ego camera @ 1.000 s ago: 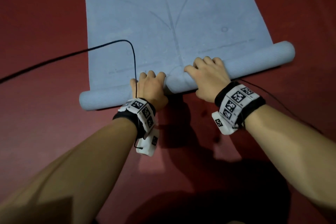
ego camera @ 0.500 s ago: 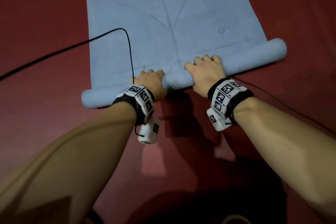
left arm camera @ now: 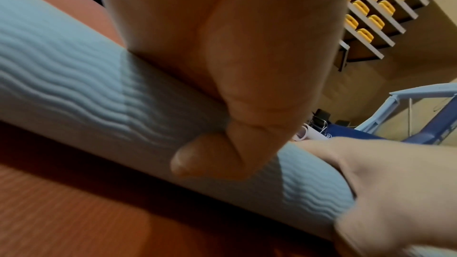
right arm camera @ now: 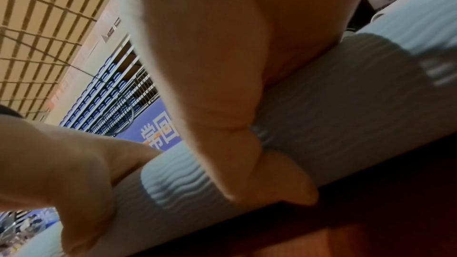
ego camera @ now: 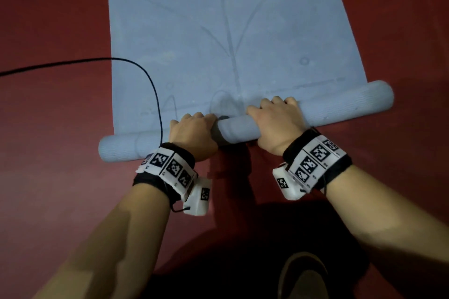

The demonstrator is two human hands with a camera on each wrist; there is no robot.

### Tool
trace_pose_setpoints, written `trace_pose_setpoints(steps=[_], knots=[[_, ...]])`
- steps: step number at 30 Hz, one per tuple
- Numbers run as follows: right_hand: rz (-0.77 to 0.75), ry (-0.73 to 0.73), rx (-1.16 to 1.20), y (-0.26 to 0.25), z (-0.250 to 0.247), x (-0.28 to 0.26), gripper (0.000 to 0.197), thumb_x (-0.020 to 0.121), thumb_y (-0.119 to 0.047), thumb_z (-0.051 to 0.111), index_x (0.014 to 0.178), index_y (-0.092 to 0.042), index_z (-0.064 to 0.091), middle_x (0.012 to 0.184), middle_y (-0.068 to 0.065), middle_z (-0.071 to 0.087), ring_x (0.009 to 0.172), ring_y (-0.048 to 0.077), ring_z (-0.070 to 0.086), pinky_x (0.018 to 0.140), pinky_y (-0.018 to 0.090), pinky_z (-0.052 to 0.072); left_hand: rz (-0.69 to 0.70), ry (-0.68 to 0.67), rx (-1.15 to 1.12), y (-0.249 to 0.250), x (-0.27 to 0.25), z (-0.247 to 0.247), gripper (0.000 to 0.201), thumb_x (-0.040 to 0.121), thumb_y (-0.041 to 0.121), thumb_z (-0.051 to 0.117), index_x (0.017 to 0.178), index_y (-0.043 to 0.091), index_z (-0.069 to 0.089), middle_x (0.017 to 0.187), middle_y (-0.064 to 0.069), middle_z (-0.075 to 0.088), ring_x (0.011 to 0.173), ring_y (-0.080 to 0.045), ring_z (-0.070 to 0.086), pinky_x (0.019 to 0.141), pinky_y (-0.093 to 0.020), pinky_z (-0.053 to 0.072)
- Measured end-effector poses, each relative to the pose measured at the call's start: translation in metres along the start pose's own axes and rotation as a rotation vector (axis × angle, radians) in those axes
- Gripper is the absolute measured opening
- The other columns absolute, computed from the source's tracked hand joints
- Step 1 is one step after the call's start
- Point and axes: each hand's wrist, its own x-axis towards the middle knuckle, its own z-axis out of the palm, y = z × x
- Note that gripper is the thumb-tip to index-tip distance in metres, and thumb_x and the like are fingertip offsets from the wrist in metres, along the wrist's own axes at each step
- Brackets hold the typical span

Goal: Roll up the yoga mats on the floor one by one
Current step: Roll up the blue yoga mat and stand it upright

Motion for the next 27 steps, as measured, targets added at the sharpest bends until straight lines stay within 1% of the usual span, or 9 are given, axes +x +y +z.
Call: trace_pose_setpoints(steps=[2, 4, 8, 11, 14, 18, 21, 23, 27], knots=[[-0.003, -0.015, 0.005, 0.000, -0.002, 0.002, 0.043, 0.078, -0.027, 0.066, 0.117, -0.029, 0.050, 0.111, 0.000, 0.056, 0.105, 0.025, 0.052, 0.091, 0.042, 0.035, -0.018, 0.063, 0.022, 0.003, -0.005, 0.004, 0.052, 0.078, 0.031, 0.062, 0.129, 0.031, 0.052, 0.119, -0.002, 0.057, 0.114, -0.028, 0.050, 0.098, -0.048, 0.037], [-0.004, -0.055, 0.021, 0.001, -0.006, 0.007, 0.043, 0.079, -0.031, 0.066, 0.119, -0.029, 0.050, 0.111, 0.001, 0.057, 0.106, 0.025, 0.052, 0.092, 0.043, 0.035, -0.055, 0.192, -0.019, 0.009, -0.012, 0.012, 0.058, 0.074, 0.028, 0.065, 0.131, 0.032, 0.051, 0.120, -0.003, 0.051, 0.114, -0.030, 0.046, 0.100, -0.049, 0.034], [-0.020, -0.158, 0.060, 0.006, -0.017, 0.018, 0.048, 0.077, -0.035, 0.069, 0.120, -0.029, 0.051, 0.113, 0.001, 0.059, 0.110, 0.027, 0.054, 0.093, 0.043, 0.035, -0.066, 0.412, 0.017, 0.016, -0.018, 0.032, 0.068, 0.060, 0.025, 0.072, 0.126, 0.031, 0.056, 0.110, -0.003, 0.049, 0.102, -0.030, 0.048, 0.099, -0.050, 0.033], [-0.030, -0.108, 0.106, 0.009, -0.013, 0.018, 0.049, 0.072, -0.034, 0.071, 0.116, -0.029, 0.051, 0.110, 0.000, 0.060, 0.105, 0.026, 0.055, 0.089, 0.042, 0.035, -0.088, 0.355, 0.013, 0.016, -0.010, 0.026, 0.067, 0.062, 0.027, 0.071, 0.127, 0.034, 0.055, 0.112, 0.000, 0.051, 0.107, -0.029, 0.048, 0.097, -0.048, 0.030], [-0.036, 0.074, 0.127, 0.010, -0.004, 0.009, 0.053, 0.065, -0.027, 0.071, 0.114, -0.028, 0.051, 0.109, -0.002, 0.056, 0.102, 0.024, 0.051, 0.087, 0.040, 0.033, -0.067, 0.274, 0.022, 0.015, -0.004, 0.015, 0.063, 0.068, 0.033, 0.068, 0.129, 0.036, 0.052, 0.115, 0.000, 0.052, 0.111, -0.028, 0.048, 0.097, -0.048, 0.033], [0.004, 0.281, 0.061, 0.009, 0.015, -0.001, 0.071, 0.054, -0.018, 0.075, 0.122, -0.028, 0.056, 0.110, 0.000, 0.051, 0.101, 0.026, 0.048, 0.097, 0.041, 0.032, -0.072, 0.127, 0.004, 0.010, 0.013, -0.005, 0.051, 0.077, 0.034, 0.062, 0.128, 0.036, 0.053, 0.116, 0.000, 0.055, 0.115, -0.027, 0.050, 0.100, -0.051, 0.037], [0.020, 0.319, 0.034, 0.009, 0.017, 0.005, 0.066, 0.058, -0.016, 0.074, 0.121, -0.027, 0.057, 0.105, 0.001, 0.056, 0.098, 0.027, 0.051, 0.095, 0.041, 0.031, -0.068, 0.018, -0.018, 0.005, 0.023, -0.015, 0.049, 0.079, 0.033, 0.060, 0.127, 0.034, 0.054, 0.119, -0.002, 0.056, 0.118, -0.029, 0.051, 0.100, -0.051, 0.037], [0.036, 0.244, 0.026, 0.008, 0.008, 0.013, 0.056, 0.063, -0.020, 0.072, 0.116, -0.030, 0.056, 0.104, 0.000, 0.056, 0.098, 0.025, 0.051, 0.091, 0.040, 0.030, -0.062, 0.048, -0.027, 0.005, 0.022, -0.016, 0.052, 0.079, 0.032, 0.061, 0.130, 0.032, 0.052, 0.120, -0.003, 0.055, 0.117, -0.029, 0.051, 0.100, -0.049, 0.036], [0.030, 0.094, 0.034, 0.012, -0.008, 0.028, 0.045, 0.070, -0.030, 0.068, 0.112, -0.032, 0.051, 0.104, -0.002, 0.056, 0.099, 0.023, 0.052, 0.089, 0.041, 0.034, -0.046, 0.364, -0.014, 0.015, 0.001, 0.009, 0.061, 0.066, 0.029, 0.070, 0.125, 0.025, 0.052, 0.116, -0.004, 0.051, 0.109, -0.030, 0.047, 0.100, -0.048, 0.033]])
